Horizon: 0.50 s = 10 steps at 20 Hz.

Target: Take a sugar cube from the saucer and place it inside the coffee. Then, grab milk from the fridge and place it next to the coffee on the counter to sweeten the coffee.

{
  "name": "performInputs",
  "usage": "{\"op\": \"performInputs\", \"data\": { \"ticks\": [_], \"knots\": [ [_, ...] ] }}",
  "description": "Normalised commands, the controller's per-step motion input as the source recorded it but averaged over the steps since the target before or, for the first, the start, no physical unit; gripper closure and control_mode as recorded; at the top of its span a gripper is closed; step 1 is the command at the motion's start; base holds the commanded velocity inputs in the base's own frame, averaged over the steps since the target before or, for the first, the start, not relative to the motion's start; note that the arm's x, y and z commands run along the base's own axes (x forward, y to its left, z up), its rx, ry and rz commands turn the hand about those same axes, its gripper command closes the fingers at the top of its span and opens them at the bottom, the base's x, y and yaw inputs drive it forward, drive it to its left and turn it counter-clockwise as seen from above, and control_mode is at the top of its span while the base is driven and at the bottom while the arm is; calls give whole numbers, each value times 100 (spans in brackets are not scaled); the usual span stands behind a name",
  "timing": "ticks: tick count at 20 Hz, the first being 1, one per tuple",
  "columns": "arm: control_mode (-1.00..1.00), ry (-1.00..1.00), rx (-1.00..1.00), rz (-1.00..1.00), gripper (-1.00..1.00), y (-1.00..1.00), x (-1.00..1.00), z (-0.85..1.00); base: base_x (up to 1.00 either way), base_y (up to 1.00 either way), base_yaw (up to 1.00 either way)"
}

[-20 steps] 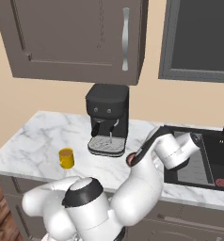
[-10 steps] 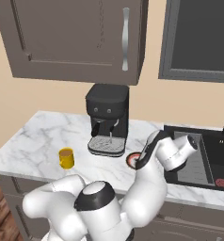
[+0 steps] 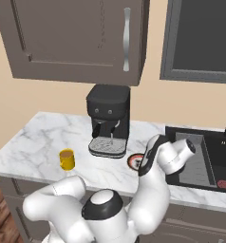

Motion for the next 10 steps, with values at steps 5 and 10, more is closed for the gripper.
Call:
{"op": "performInputs", "data": {
  "ticks": [5, 10],
  "knots": [
    [-100, 0, 0, 0, -100, 2, 24, -15, 0, 0, 0],
    [-100, 0, 0, 0, -100, 0, 26, -12, 0, 0, 0]
  ]
}}
